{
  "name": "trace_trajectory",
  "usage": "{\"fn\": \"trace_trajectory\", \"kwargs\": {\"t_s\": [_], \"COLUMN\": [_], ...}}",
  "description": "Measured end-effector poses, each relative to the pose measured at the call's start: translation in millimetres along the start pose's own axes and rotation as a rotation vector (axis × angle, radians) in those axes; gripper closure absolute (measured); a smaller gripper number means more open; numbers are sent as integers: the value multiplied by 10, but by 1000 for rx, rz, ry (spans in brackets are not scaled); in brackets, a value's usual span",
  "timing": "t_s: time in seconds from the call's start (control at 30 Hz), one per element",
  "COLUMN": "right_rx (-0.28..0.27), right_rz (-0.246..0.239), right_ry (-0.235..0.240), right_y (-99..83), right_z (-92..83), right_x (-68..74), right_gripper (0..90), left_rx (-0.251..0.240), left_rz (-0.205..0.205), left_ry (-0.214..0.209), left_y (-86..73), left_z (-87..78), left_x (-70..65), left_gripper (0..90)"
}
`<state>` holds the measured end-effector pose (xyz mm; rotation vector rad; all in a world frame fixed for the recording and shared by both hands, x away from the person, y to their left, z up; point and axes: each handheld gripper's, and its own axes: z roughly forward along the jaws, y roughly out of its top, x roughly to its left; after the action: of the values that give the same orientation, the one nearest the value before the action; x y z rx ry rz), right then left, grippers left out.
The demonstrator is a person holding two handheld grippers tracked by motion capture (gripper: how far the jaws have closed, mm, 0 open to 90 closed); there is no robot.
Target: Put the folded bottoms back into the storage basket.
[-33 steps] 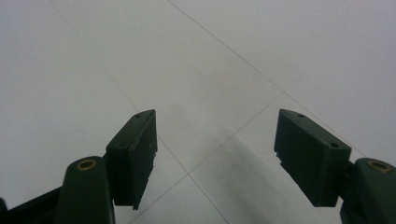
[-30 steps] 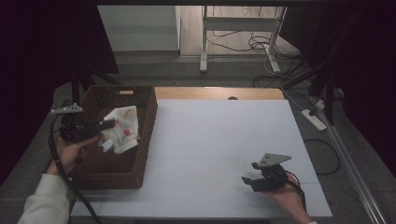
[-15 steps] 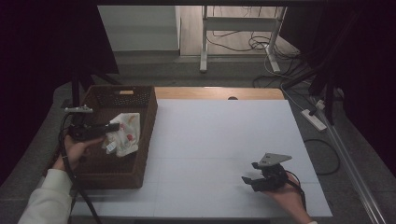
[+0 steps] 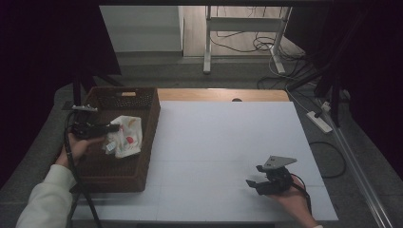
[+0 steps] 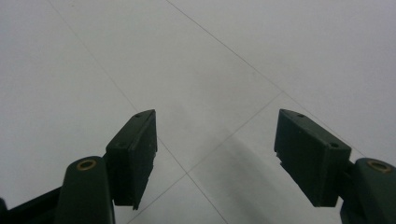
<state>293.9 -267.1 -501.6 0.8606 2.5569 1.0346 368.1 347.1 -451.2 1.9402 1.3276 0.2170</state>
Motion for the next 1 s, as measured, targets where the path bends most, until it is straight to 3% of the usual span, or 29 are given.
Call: {"fn": "trace_trajectory", "kwargs": {"t_s": [0.27,0.73,0.87,0.9,1.0], "right_rx": [0,5,5,6,6], "right_rz": [0,-3,-2,-2,-2], "right_ry": [1,0,1,1,1], "right_y": [0,1,0,0,0], "right_z": [-1,4,4,4,3], "right_x": [-1,3,2,2,3], "right_gripper": [303,304,303,303,302], "left_rx": [24,46,58,53,27], "left_rz": [-24,-42,-38,-32,-35], "left_ry": [51,133,176,202,219], "left_y": [13,103,142,155,171], "left_z": [15,37,53,46,11], "left_x": [108,166,166,149,111], "left_gripper": [716,689,509,452,351]}}
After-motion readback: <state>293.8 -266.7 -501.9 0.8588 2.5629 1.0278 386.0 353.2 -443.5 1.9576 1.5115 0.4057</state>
